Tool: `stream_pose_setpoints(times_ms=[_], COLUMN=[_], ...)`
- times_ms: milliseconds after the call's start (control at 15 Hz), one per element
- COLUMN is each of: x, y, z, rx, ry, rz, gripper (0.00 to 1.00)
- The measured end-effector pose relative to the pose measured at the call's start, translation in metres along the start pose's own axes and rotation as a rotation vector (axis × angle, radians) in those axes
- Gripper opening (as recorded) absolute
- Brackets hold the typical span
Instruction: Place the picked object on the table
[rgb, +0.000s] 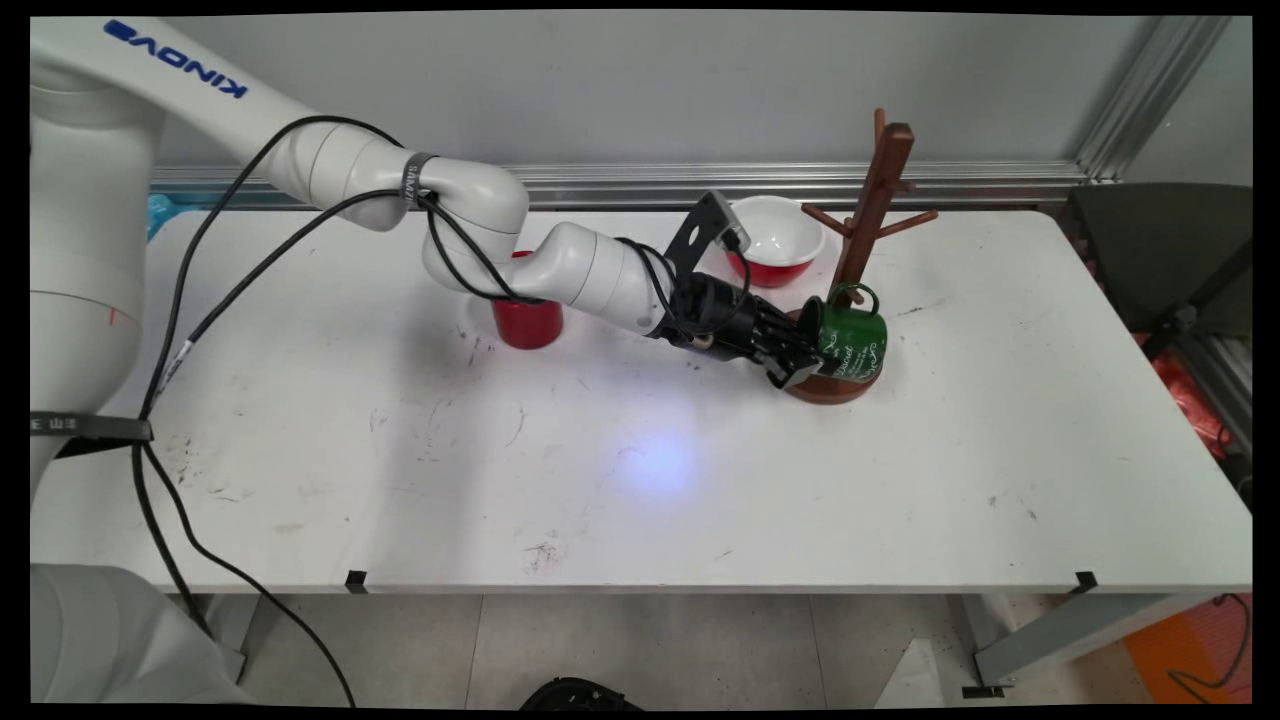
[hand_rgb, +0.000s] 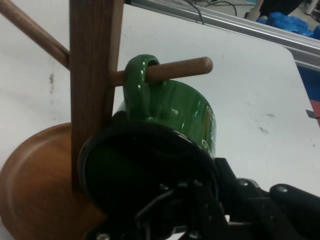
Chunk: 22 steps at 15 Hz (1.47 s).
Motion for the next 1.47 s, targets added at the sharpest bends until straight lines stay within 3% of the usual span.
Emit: stream_pose_setpoints(times_ms=[733,1467], x=[0.000,0.024], y=[0.028,0.054], z=[-0.024,-0.065], rx=[-0.028,-0.034], ry=[-0.013,-0.003], rz=[-0.005,0.014], gripper=[0.00,0.00])
